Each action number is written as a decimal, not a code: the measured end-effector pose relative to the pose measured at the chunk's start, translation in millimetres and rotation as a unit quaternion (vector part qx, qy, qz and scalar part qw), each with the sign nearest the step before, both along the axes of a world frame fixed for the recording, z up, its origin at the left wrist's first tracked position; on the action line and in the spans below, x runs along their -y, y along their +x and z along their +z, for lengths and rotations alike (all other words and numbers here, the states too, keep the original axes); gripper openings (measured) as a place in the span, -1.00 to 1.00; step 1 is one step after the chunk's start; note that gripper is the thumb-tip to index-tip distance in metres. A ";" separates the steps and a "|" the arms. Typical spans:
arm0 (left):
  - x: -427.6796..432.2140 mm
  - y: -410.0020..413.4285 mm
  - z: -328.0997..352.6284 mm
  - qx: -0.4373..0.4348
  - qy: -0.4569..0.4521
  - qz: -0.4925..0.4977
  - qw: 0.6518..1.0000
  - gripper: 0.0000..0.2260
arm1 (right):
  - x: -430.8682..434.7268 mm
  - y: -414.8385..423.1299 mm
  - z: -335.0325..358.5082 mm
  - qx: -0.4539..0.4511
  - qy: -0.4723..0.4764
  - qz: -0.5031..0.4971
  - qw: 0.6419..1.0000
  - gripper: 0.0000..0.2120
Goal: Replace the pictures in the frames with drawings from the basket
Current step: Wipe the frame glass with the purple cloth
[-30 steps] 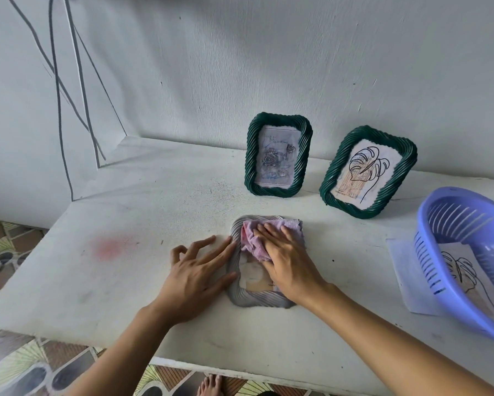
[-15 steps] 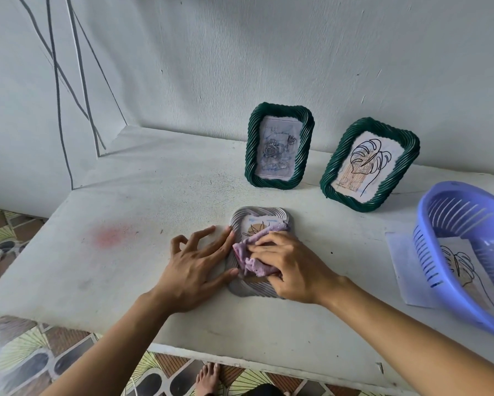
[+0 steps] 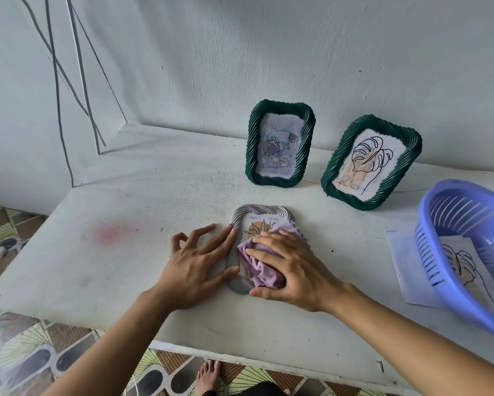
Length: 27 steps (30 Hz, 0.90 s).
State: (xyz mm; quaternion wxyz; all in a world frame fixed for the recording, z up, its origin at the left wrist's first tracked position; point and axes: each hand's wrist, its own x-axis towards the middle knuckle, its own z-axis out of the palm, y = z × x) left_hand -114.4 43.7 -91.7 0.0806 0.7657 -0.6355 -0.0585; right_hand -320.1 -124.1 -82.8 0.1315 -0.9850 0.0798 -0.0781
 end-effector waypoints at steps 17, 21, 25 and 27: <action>-0.3 -1.8 0.4 -0.015 -0.003 0.014 1.000 -0.40 | 29.8 -34.1 -2.6 0.033 0.043 0.070 0.996 -0.52; -0.2 -2.0 1.5 -0.014 -0.005 0.015 1.000 -0.39 | 35.2 -31.9 -4.9 0.053 0.004 0.023 0.998 -0.51; 0.2 -2.5 2.9 -0.012 -0.006 0.011 1.000 -0.39 | 43.3 -12.4 -6.1 0.064 -0.033 -0.053 0.996 -0.51; 0.4 -2.7 2.6 -0.008 -0.005 0.011 1.000 -0.38 | 45.1 0.9 -6.9 0.071 -0.054 -0.086 0.992 -0.58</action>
